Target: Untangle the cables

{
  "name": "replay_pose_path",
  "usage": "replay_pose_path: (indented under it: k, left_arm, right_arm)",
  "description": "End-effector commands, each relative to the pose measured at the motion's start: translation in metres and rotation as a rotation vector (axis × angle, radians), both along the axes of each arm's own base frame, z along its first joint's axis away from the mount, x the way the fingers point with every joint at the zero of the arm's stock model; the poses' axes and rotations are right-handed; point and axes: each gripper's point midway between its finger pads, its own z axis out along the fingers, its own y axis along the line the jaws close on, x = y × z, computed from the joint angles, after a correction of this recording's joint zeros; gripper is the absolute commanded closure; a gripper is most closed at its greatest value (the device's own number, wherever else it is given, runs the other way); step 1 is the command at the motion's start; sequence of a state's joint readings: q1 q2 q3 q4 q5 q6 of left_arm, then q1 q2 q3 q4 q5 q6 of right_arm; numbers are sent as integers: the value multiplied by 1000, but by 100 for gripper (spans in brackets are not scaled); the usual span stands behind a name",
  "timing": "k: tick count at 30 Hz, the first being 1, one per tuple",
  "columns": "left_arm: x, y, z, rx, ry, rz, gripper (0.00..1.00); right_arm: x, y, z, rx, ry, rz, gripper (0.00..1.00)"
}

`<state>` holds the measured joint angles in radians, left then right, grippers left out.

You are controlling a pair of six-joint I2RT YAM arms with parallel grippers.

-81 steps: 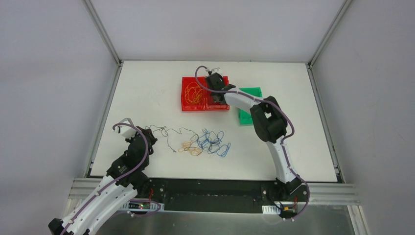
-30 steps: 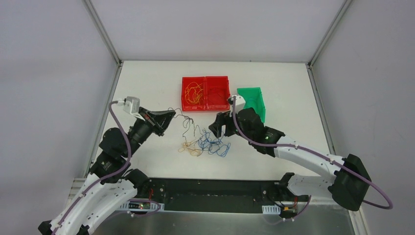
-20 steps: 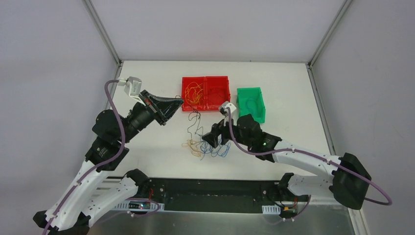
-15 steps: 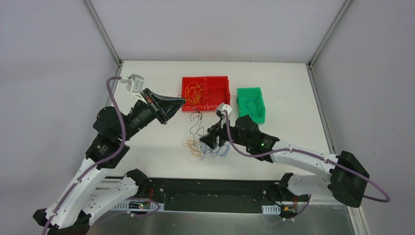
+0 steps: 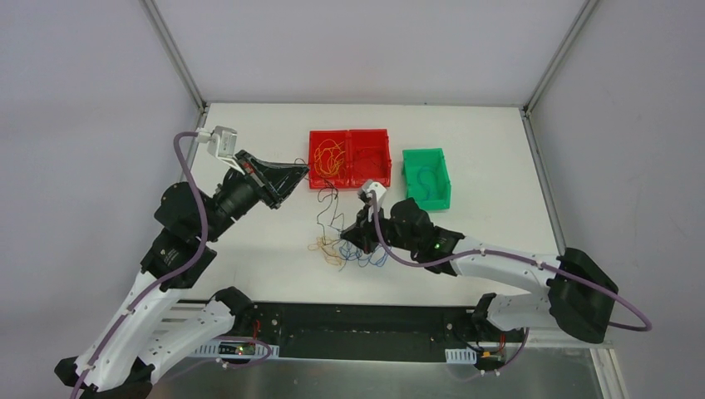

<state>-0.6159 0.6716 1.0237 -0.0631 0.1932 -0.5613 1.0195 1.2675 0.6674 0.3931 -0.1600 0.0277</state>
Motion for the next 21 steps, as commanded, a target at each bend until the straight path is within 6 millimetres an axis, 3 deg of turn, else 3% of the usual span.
replay_pose_path:
  k: [1, 4, 5, 9, 10, 11, 12, 15, 18, 21]
  left_arm:
    - [15, 27, -13, 10, 15, 178, 100]
    - [32, 44, -51, 61, 58, 309, 100]
    - [39, 44, -74, 89, 89, 332, 100]
    - [61, 29, -133, 155, 142, 328, 100]
    - [63, 24, -142, 163, 149, 316, 100]
    - [65, 22, -147, 161, 145, 309, 100]
    - [65, 19, -147, 147, 126, 300, 100]
    - [56, 24, -130, 56, 21, 296, 100]
    - [41, 40, -110, 24, -66, 319, 100]
    - [30, 61, -106, -15, -107, 380, 100]
  right_arm:
    - [-7, -2, 90, 246, -19, -28, 100]
    - [-20, -19, 139, 315, 25, -37, 100]
    - [-23, -24, 155, 326, 27, -42, 100]
    - [-15, -45, 199, 320, -1, -140, 100]
    - [-11, -49, 202, 291, -1, -169, 100]
    - [-9, -51, 199, 250, -4, -179, 92]
    - [-8, -51, 193, 214, -12, -176, 76]
    - [9, -54, 152, 130, -51, -240, 40]
    - [26, -59, 116, 124, -111, -319, 25]
    - [40, -53, 87, 78, -105, -366, 24]
